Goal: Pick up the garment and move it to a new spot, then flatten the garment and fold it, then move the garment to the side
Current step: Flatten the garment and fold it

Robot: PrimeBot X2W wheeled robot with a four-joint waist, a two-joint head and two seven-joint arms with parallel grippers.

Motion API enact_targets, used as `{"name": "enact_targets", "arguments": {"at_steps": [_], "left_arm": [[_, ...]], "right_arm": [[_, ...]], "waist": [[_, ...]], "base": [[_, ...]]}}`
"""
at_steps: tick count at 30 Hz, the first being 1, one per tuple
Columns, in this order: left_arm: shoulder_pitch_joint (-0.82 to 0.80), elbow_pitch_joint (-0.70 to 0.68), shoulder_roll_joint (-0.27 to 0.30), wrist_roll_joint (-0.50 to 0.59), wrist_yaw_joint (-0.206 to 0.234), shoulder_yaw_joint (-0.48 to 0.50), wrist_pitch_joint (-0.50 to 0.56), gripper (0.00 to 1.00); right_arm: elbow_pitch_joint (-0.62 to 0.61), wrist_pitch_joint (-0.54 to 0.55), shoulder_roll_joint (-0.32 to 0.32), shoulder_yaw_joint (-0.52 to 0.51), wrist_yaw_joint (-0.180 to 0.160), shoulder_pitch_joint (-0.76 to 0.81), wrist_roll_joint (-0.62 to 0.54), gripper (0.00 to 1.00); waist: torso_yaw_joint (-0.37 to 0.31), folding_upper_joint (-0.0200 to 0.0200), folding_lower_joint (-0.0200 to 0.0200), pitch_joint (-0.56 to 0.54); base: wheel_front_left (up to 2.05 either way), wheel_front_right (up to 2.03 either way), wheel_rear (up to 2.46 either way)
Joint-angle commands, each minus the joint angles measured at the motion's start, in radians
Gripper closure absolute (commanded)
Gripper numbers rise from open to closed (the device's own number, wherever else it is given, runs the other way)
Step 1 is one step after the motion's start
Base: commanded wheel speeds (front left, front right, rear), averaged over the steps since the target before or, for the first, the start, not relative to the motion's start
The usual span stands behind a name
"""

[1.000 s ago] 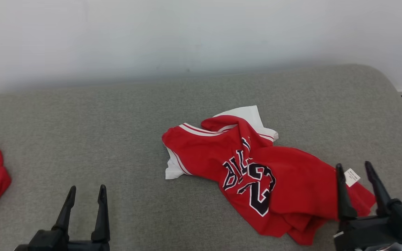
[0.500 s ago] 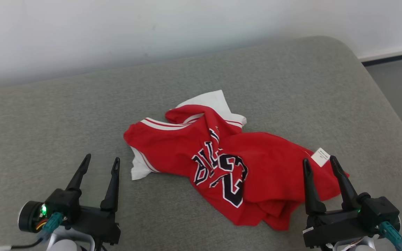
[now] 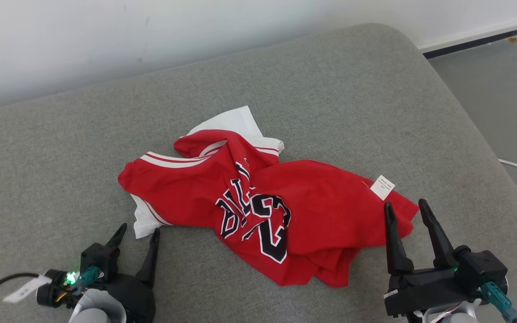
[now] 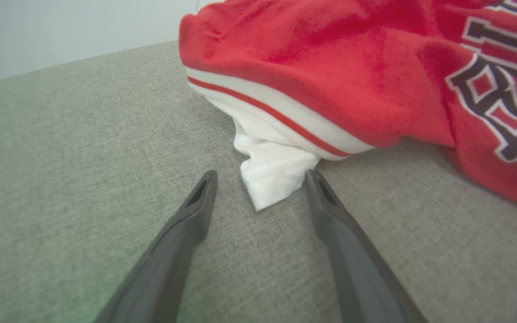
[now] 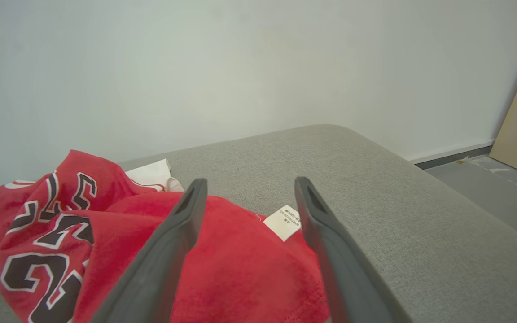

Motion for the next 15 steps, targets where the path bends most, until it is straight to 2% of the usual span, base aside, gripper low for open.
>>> {"name": "enact_targets", "arguments": {"at_steps": [1,3,4,5,6,15], "left_arm": [[-0.023,0.025,-0.005,-0.011,0.002,-0.002,-0.002,0.0],[-0.032,0.066,-0.016,-0.022,0.002,-0.011,-0.002,0.0],[-0.039,0.076,-0.02,-0.026,0.002,-0.012,-0.002,0.36],[-0.045,0.079,-0.022,-0.028,0.002,-0.013,-0.002,0.78],[-0.051,0.072,-0.024,-0.026,0.002,-0.011,-0.002,1.0],[0.009,-0.009,-0.046,-0.046,0.002,-0.024,-0.002,1.0]], "right_arm": [[-0.001,-0.001,0.004,0.005,0.001,0.003,-0.005,0.0],[0.0,-0.001,0.003,0.007,0.001,0.001,-0.007,0.0],[-0.004,-0.001,0.004,0.009,0.001,-0.001,-0.007,0.0],[-0.002,-0.001,0.004,0.009,0.001,-0.001,-0.007,0.0],[-0.001,-0.001,0.005,0.008,0.001,0.0,-0.007,0.0],[-0.001,-0.001,0.004,-0.006,0.001,0.047,-0.008,0.0]], "waist": [[0.001,-0.0001,-0.0001,-0.006],[0.004,-0.0001,-0.0001,-0.014],[0.005,-0.0001,-0.0001,-0.017],[0.008,-0.0001,-0.0001,-0.021],[0.012,-0.0001,-0.0001,-0.025],[0.085,-0.0001,-0.0001,-0.077]], "base": [[0.0,0.0,0.0],[0.0,0.0,0.0],[0.0,0.0,0.0],[0.0,0.0,0.0],[0.0,0.0,0.0],[0.0,0.0,0.0]]}}
